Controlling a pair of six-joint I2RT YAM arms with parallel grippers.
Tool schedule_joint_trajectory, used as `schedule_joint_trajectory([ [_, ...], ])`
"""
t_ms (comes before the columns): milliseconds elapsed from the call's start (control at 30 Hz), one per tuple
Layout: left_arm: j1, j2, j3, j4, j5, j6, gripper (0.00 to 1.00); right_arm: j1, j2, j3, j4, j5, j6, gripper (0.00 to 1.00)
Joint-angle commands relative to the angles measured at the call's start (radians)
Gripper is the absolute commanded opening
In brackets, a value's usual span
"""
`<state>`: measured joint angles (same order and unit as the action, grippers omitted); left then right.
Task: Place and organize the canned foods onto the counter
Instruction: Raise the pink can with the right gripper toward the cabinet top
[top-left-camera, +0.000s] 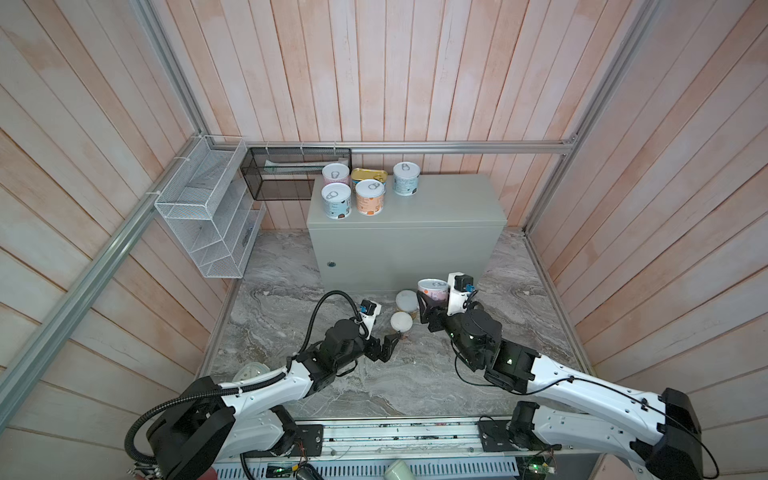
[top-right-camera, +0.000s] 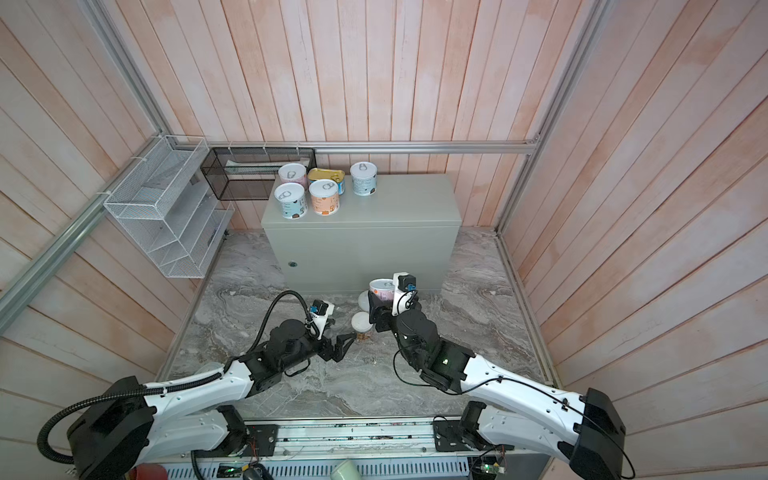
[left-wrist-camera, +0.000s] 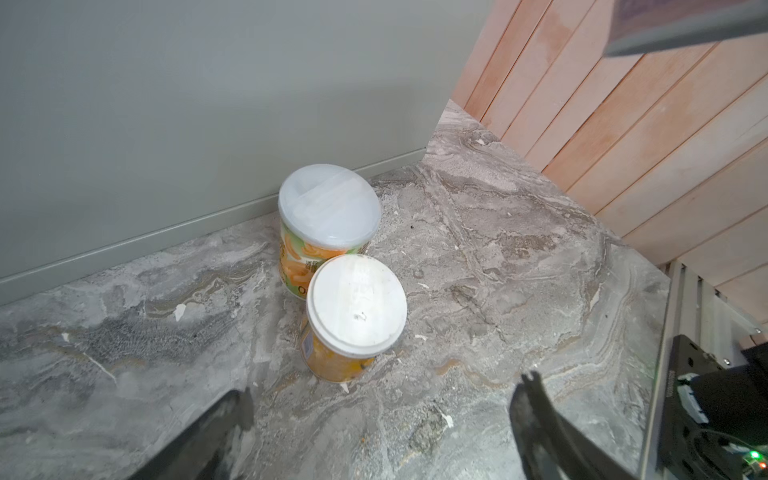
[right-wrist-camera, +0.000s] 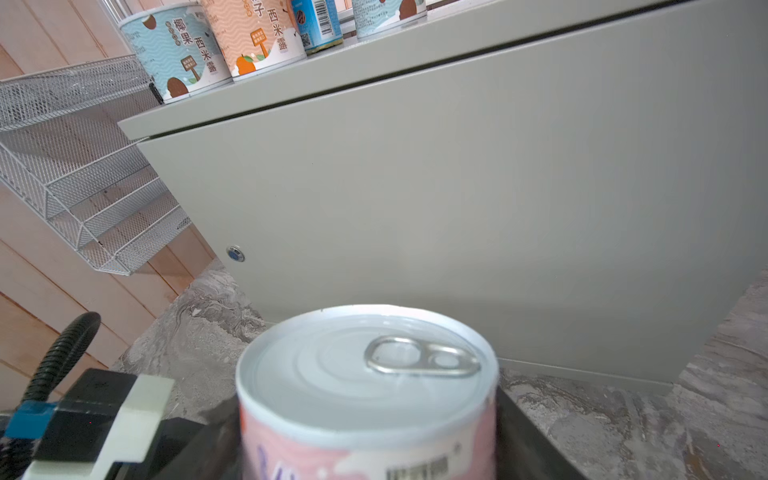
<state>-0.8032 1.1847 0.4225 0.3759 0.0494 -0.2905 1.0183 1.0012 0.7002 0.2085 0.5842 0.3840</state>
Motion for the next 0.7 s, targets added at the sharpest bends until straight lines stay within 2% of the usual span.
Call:
schedule_joint_trajectory([
  [0,0.004,-0.006,-0.031,0.059,0.008,-0.02,1.0,-0.006,-0.006,0.082,0.081,-0.014,-0.03,0.68],
  [300,0.004,-0.036,-0.055,0.081,0.014,-0.024,1.0,-0.008,0.003,0.212,0.066,-0.033,-0.082,0.68],
  [433,0.004,-0.04,-0.05,0.074,0.01,-0.022,1.0,-0.02,0.021,0.301,0.059,-0.056,-0.144,0.68],
  [567,0.004,-0.041,-0.057,0.081,-0.004,-0.02,1.0,-0.023,0.053,0.391,0.056,0.009,-0.203,0.67],
  [667,0.004,-0.04,-0.056,0.076,-0.017,-0.015,1.0,-0.038,0.084,0.46,0.053,0.007,-0.254,0.67],
])
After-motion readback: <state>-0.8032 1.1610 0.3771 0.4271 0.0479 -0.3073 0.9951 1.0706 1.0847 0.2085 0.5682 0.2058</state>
